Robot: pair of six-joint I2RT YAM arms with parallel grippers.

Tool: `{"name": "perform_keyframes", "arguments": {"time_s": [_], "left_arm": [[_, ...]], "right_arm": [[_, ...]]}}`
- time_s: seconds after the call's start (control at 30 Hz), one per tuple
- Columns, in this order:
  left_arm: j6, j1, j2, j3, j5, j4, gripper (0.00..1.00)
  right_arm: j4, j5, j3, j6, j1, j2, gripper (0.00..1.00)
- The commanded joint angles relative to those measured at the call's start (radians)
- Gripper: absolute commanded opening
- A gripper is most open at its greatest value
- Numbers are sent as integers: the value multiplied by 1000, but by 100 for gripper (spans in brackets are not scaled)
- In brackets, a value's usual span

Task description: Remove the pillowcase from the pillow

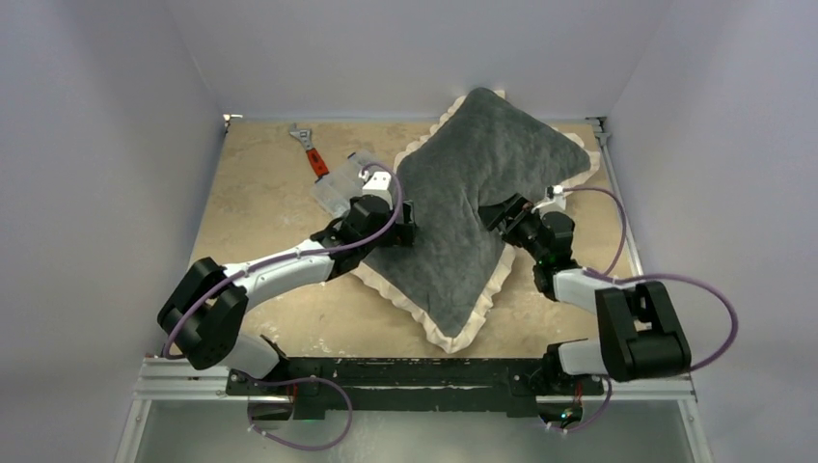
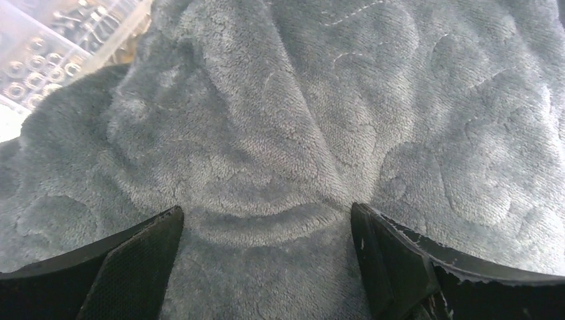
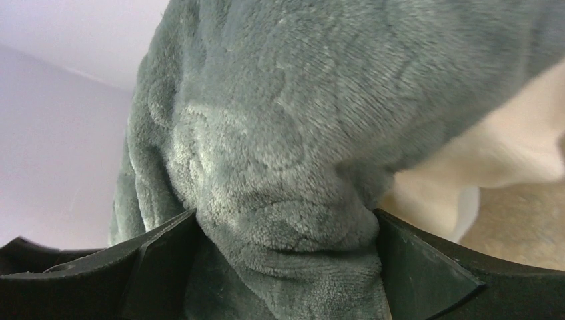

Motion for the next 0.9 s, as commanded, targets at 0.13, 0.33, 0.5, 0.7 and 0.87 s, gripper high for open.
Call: {"name": "perform_keyframes", "arguments": {"time_s": [0.13, 0.33, 0.5, 0.7, 0.87], "left_arm": [[-154, -25, 42, -122, 278, 144, 89], [-183, -138, 5, -107, 225, 176, 88], [-215, -213, -39, -62, 246, 232, 88], [-254, -280, -36, -22, 326, 346, 88], [-287, -305, 46, -25, 357, 457, 88]], "right_arm": [[210, -253, 71, -80, 43, 124, 79], [-163, -44, 294, -132, 43, -9, 30], [-431, 122, 599, -214, 43, -48, 9], [-619, 256, 832, -291, 46, -122, 10], [-728, 376, 1002, -329, 99, -70, 11]]}}
